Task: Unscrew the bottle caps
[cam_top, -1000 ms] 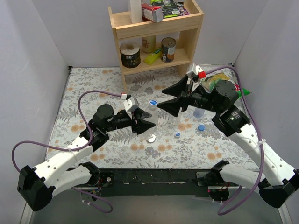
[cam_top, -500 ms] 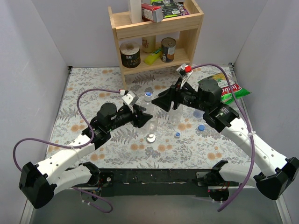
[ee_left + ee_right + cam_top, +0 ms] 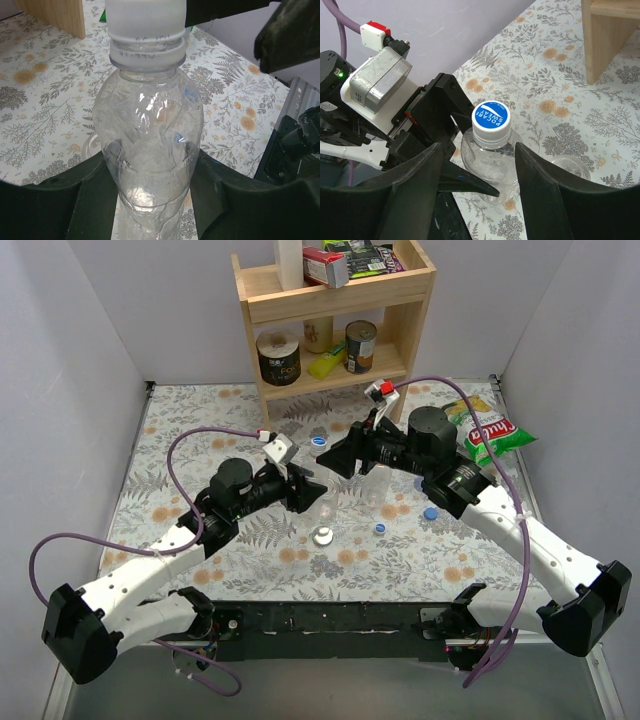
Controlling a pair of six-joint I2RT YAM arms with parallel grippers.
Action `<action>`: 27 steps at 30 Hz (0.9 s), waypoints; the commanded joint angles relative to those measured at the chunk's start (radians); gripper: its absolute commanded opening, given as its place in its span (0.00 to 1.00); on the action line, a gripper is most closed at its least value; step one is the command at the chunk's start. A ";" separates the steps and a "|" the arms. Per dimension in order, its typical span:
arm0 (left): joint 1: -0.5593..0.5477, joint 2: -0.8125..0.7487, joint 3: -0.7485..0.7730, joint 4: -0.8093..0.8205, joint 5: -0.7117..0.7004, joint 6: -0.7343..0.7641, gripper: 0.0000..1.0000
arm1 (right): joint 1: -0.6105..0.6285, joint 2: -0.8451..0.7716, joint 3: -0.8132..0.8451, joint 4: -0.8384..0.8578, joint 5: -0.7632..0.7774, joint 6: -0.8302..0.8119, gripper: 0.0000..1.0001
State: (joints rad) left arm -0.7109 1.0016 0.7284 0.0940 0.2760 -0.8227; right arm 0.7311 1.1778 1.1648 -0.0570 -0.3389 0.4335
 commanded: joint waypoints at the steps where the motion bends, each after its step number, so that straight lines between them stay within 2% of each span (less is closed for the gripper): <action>1: -0.004 0.009 0.043 -0.010 -0.003 0.010 0.31 | 0.014 0.005 0.045 0.048 0.011 0.005 0.66; 27: -0.045 0.040 0.052 -0.030 0.011 0.028 0.31 | 0.033 0.059 0.078 0.071 0.024 -0.019 0.63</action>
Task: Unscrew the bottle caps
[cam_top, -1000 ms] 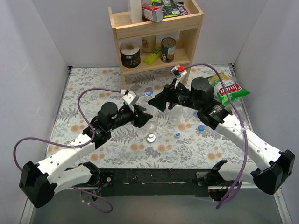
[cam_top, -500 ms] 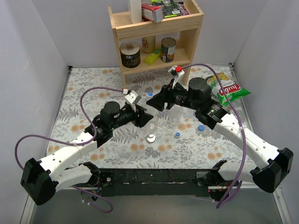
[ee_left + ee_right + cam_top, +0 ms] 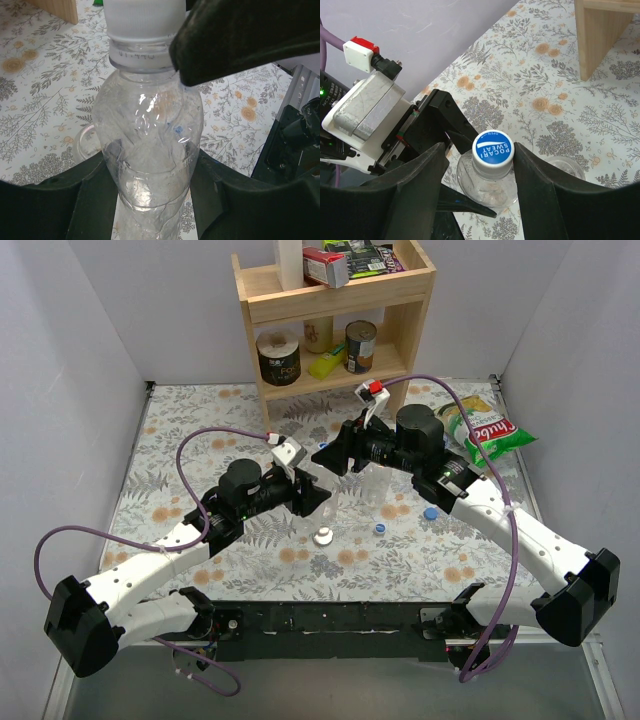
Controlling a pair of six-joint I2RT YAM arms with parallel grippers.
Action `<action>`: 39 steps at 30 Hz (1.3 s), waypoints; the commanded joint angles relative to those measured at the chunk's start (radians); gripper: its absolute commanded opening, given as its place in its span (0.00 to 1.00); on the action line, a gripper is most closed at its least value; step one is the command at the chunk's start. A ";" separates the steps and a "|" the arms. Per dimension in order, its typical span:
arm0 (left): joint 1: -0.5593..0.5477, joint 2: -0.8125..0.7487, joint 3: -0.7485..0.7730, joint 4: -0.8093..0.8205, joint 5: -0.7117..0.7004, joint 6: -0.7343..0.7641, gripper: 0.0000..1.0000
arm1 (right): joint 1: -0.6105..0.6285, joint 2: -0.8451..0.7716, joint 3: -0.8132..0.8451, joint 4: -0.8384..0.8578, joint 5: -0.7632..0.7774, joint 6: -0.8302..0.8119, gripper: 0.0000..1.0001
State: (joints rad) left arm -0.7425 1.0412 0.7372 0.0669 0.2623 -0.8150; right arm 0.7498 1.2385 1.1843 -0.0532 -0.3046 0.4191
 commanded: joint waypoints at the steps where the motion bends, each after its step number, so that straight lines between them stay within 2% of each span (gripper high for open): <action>1: -0.015 0.000 0.044 -0.001 0.026 0.019 0.31 | 0.016 -0.002 0.058 0.067 -0.010 -0.003 0.63; 6: -0.017 0.000 0.044 -0.001 0.031 0.022 0.31 | 0.017 0.010 0.054 0.072 -0.014 -0.002 0.59; 9: -0.015 -0.004 0.044 -0.001 0.037 0.022 0.31 | 0.017 0.009 0.046 0.076 -0.013 0.000 0.50; 14: -0.015 -0.023 0.037 0.013 0.097 0.016 0.31 | 0.013 0.001 0.032 0.075 -0.050 -0.031 0.27; 18: 0.005 -0.052 0.022 0.075 0.273 0.008 0.31 | -0.010 -0.017 0.006 0.121 -0.198 -0.084 0.18; 22: 0.035 -0.067 0.010 0.145 0.580 -0.016 0.31 | -0.026 -0.033 0.005 0.154 -0.414 -0.157 0.17; 23: 0.038 -0.067 0.008 0.157 0.624 -0.022 0.31 | -0.029 -0.037 -0.005 0.170 -0.517 -0.161 0.17; 26: 0.048 -0.060 0.013 0.197 0.764 -0.050 0.31 | -0.038 -0.042 -0.014 0.219 -0.693 -0.161 0.17; 31: 0.052 -0.040 0.021 0.197 0.805 -0.058 0.31 | -0.043 -0.050 -0.015 0.227 -0.788 -0.172 0.17; 39: 0.052 -0.038 0.028 0.143 0.741 -0.020 0.31 | -0.056 -0.073 -0.009 0.191 -0.699 -0.191 0.20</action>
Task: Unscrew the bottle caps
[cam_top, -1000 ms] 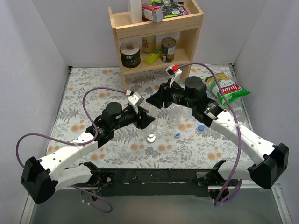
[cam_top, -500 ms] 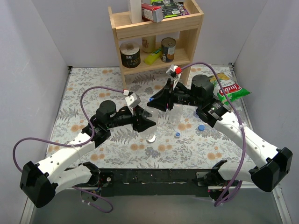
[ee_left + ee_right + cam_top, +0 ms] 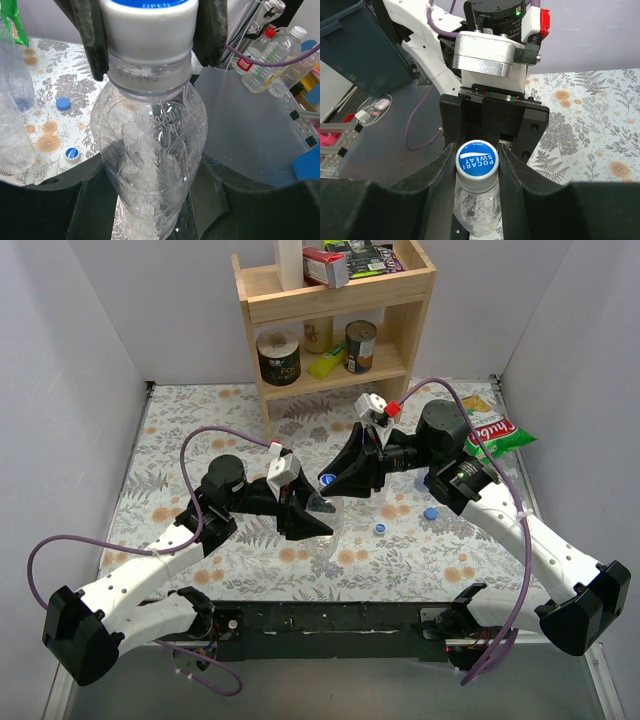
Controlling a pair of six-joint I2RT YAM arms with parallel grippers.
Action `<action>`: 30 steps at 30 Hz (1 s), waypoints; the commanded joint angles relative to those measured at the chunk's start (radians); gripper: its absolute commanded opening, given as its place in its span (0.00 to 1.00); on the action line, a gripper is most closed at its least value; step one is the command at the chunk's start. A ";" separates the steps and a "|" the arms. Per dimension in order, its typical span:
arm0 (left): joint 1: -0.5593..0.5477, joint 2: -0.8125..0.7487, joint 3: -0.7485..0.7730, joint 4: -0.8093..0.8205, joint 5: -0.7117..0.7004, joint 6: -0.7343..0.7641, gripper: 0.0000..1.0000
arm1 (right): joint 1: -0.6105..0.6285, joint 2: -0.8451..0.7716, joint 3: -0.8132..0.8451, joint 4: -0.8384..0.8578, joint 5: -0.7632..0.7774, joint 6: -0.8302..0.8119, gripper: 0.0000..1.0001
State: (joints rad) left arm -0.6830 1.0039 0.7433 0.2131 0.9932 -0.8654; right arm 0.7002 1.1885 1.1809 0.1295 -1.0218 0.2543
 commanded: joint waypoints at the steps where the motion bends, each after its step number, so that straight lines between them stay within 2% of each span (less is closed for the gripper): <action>1: -0.007 0.001 0.025 -0.009 0.019 0.032 0.31 | -0.008 -0.032 -0.010 0.016 0.012 -0.026 0.22; 5: -0.007 0.004 0.024 0.022 0.055 0.009 0.31 | -0.016 -0.040 -0.006 0.019 -0.003 -0.029 0.33; 6: -0.007 0.004 0.024 0.017 0.047 0.011 0.31 | -0.019 -0.035 -0.003 0.007 -0.004 -0.030 0.43; 9: -0.007 0.002 0.024 0.005 0.015 0.017 0.30 | -0.022 -0.033 0.002 -0.002 0.000 -0.029 0.55; 14: -0.006 -0.010 0.022 -0.007 -0.060 0.023 0.30 | -0.041 -0.052 -0.006 -0.028 0.028 -0.032 0.62; 17: -0.006 -0.013 0.022 -0.017 -0.119 0.025 0.30 | -0.054 -0.070 -0.013 -0.041 0.046 -0.032 0.73; 22: 0.000 -0.027 0.021 -0.037 -0.252 0.026 0.30 | -0.079 -0.142 -0.059 -0.022 0.140 -0.006 0.76; 26: 0.000 -0.027 0.027 -0.078 -0.422 0.049 0.30 | -0.096 -0.196 -0.115 0.048 0.259 0.065 0.76; 30: 0.000 -0.022 0.031 -0.103 -0.549 0.046 0.30 | -0.094 -0.158 -0.072 -0.046 0.405 0.129 0.71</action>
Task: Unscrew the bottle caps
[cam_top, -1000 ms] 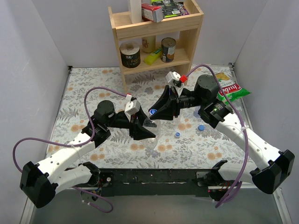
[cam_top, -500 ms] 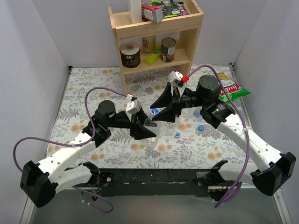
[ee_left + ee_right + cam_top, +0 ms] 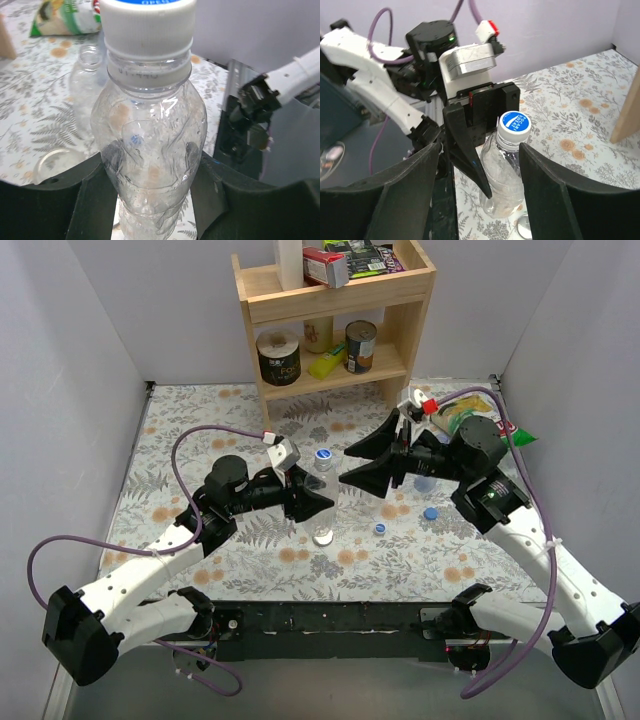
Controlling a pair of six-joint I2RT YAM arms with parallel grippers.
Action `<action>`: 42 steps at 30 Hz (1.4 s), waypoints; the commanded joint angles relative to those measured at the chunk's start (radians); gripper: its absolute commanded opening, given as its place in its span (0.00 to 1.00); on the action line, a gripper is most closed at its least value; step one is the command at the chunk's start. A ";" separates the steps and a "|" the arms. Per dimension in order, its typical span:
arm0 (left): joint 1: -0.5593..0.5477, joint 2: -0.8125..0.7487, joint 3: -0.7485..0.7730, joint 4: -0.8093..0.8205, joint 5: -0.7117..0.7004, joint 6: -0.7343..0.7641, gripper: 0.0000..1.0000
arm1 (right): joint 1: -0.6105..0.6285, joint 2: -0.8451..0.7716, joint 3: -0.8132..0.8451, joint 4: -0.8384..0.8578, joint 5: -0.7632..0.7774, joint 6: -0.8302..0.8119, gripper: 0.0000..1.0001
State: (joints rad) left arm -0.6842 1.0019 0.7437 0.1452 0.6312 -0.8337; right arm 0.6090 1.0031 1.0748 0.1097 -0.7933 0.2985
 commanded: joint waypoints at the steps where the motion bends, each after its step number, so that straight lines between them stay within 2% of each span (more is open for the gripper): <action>1: 0.002 -0.017 0.032 -0.039 -0.197 0.015 0.30 | -0.002 0.040 0.062 -0.047 0.202 0.093 0.70; 7: 0.000 0.001 0.045 -0.061 -0.243 0.005 0.30 | 0.014 0.075 0.066 -0.021 0.241 0.159 0.66; 17: -0.003 0.023 0.048 -0.065 -0.226 0.002 0.30 | 0.028 0.129 0.071 0.039 0.241 0.198 0.65; 42: -0.032 0.064 0.059 -0.087 -0.225 0.008 0.29 | 0.077 0.219 0.103 0.051 0.209 0.194 0.61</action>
State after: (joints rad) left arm -0.7010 1.0618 0.7620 0.0570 0.4103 -0.8337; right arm 0.6563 1.2121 1.1206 0.1070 -0.5617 0.4927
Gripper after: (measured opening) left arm 0.490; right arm 0.617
